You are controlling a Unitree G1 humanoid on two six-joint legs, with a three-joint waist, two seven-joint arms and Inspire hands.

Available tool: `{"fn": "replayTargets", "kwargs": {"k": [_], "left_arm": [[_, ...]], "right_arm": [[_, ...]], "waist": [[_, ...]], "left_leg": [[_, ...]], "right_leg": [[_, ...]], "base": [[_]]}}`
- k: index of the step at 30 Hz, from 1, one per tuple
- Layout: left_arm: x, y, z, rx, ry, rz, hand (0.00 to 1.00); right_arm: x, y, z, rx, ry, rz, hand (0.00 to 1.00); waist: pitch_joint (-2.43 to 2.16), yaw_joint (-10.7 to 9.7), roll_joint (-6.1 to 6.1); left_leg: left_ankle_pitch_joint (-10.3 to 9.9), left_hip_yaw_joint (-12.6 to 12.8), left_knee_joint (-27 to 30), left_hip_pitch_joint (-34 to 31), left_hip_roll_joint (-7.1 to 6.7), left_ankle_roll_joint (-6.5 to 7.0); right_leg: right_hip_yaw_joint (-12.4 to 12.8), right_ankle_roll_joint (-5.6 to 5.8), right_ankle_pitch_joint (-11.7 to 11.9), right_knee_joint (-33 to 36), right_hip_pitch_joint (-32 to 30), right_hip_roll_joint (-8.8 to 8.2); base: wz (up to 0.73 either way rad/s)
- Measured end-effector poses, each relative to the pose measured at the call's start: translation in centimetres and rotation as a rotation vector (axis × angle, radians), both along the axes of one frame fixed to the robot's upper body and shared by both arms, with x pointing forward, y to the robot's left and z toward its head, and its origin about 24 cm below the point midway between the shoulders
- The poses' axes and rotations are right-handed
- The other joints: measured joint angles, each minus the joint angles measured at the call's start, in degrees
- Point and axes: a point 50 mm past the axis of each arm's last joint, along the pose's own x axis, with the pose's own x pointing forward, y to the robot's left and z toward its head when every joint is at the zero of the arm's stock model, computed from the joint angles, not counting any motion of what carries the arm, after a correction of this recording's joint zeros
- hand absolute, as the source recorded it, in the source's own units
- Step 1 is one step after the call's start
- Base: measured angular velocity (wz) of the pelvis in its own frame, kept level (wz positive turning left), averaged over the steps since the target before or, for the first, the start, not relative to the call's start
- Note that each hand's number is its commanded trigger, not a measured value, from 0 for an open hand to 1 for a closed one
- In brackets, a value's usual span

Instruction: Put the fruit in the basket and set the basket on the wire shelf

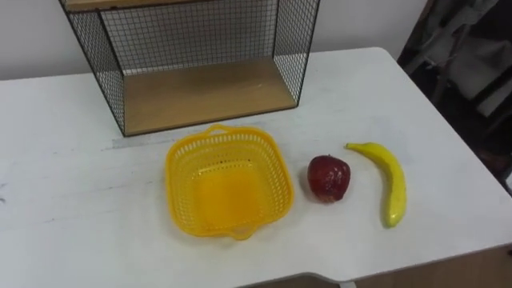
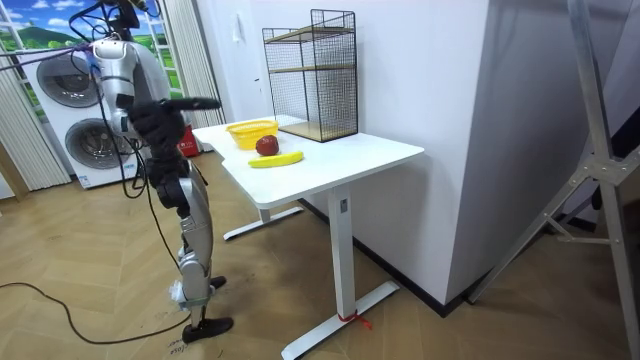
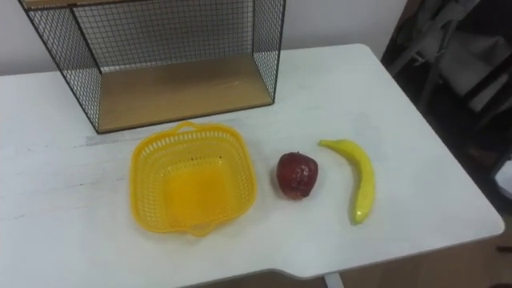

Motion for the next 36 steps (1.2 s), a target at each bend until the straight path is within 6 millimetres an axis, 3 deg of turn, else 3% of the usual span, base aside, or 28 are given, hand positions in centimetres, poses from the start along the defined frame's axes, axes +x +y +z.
{"fn": "replayTargets", "kwargs": {"k": [2,5,12,16,20,29,36], "left_arm": [[0.0,-0.1,-0.1,-0.025,0.012,-0.012,0.0],[-0.3,-0.2,-0.2,-0.043,0.024,-0.011,0.0],[-0.4,-0.2,-0.2,-0.051,0.04,-0.036,0.0],[-0.5,-0.3,-0.3,-0.068,0.054,-0.058,0.0],[-0.3,-0.3,-0.2,-0.073,0.058,-0.082,0.0],[0.0,-0.6,-0.4,-0.099,0.07,-0.125,0.0],[-0.1,-0.7,-0.4,-0.108,0.076,-0.133,0.0]], "right_arm": [[1.1,1.2,0.8,-0.094,0.034,0.08,0.0],[2.1,2.4,1.9,-0.194,0.047,0.207,0.0],[3.9,3.5,2.7,-0.291,0.09,0.464,0.0],[5.3,4.6,1.1,-0.284,0.182,0.67,0.0],[6.3,5.7,-0.5,-0.264,0.261,0.853,0.0],[7.5,7.9,-2.2,-0.279,0.353,1.116,0.0],[7.6,8.3,-3.1,-0.276,0.406,1.211,0.0]], "waist": [[0.14,1.4,0.02],[0.08,1.8,0.16],[-0.12,3.5,0.19],[0.14,3.5,-0.41],[0.04,3.9,-0.74],[-0.22,4.5,-0.15],[-0.56,4.7,0.44]], "left_leg": [[0.0,0.2,0.0,0.1,0.02,-0.01],[0.0,0.2,-0.3,0.2,0.02,-0.02],[0.0,0.1,-0.6,0.6,0.04,-0.01],[0.0,-0.1,-0.6,1.4,0.07,-0.01],[0.0,-0.3,-0.5,1.4,0.07,-0.01],[0.0,-0.9,0.4,1.0,0.08,-0.02],[0.0,-2.0,0.7,0.6,0.07,-0.03]], "right_leg": [[0.2,0.0,0.0,0.0,0.0,0.02],[0.0,0.02,0.0,-0.1,0.1,0.01],[-0.1,0.01,0.0,-0.1,0.5,0.02],[-0.2,-0.02,0.0,-0.1,1.4,0.02],[-0.3,-0.03,0.0,-0.1,1.5,0.02],[-1.2,-0.12,0.1,-0.2,2.2,-0.06],[-2.3,-0.15,0.1,-0.4,2.3,-0.08]], "base": [[-0.04],[0.03],[0.0],[0.01],[0.0],[0.04],[0.08]]}}
